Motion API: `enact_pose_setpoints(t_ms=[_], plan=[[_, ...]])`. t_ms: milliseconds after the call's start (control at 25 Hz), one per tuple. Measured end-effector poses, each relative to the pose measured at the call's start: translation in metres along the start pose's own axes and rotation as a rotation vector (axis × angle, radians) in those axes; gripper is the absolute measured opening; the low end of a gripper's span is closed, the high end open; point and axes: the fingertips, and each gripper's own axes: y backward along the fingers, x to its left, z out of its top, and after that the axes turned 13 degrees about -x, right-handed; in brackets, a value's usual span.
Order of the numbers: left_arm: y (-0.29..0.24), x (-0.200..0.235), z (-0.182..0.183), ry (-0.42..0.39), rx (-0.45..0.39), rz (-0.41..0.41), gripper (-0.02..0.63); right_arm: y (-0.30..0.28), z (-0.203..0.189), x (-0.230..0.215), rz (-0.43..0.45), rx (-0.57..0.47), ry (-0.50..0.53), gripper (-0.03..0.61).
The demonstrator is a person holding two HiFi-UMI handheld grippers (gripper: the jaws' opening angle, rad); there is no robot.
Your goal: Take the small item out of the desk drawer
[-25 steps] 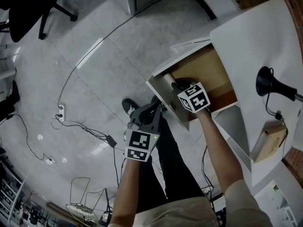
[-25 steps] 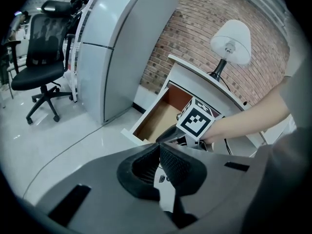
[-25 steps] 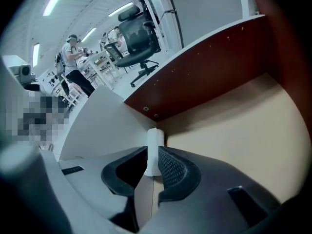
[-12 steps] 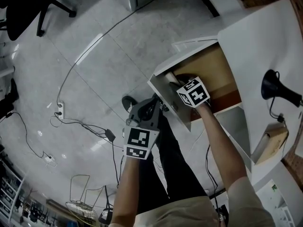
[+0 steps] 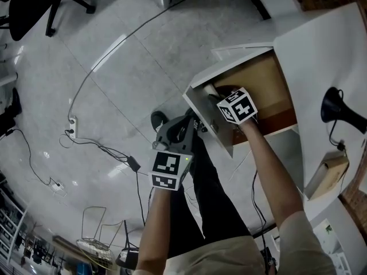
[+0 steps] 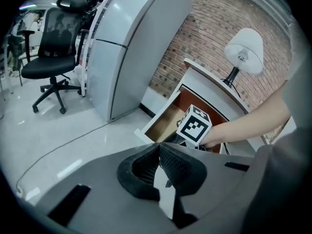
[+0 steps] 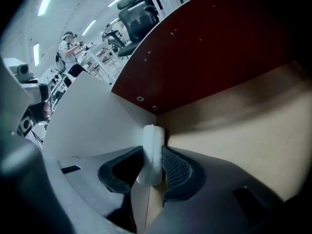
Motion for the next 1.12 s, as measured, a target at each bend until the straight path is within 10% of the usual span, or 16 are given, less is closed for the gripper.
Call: enact_pose_setpoints(t_ms=[1120], plan=[[0.018,-0.010,0.011,-0.100,0.069,-0.154,0.017,0.048,-0.006,0.013,-0.172,-0.025,-0.007,0.137]])
